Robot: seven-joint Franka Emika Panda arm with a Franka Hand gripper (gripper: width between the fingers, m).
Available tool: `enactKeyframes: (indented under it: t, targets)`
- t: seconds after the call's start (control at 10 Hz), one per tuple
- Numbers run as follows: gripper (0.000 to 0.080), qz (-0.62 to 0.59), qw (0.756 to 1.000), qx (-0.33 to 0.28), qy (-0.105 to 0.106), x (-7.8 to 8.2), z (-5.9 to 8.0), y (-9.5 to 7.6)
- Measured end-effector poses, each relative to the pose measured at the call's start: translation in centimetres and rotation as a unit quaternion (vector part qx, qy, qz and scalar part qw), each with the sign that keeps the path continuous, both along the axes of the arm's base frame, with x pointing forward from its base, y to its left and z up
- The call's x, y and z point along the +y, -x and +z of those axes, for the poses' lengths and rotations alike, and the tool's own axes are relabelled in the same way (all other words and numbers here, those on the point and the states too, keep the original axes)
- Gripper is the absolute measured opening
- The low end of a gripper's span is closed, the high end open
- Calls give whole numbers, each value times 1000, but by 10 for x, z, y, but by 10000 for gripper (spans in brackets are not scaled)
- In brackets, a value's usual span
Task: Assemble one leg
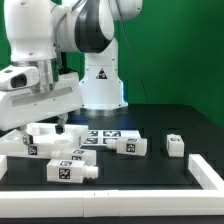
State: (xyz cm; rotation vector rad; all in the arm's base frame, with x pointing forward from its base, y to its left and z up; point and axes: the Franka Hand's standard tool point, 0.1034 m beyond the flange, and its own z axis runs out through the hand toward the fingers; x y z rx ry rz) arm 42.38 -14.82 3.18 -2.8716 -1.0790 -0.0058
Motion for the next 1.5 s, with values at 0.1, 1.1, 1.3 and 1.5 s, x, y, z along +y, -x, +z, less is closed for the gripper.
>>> enactKeyframes:
  t: [0.1,1.1,1.3,1.5]
  targets:
    - [648,0,1000,0,0,0,0,0]
    - [427,119,993,-13,23,-28,-22,-15]
    - [243,119,993,-13,23,-28,-22,-15]
    - [56,116,993,-12,23,-28,-22,-14]
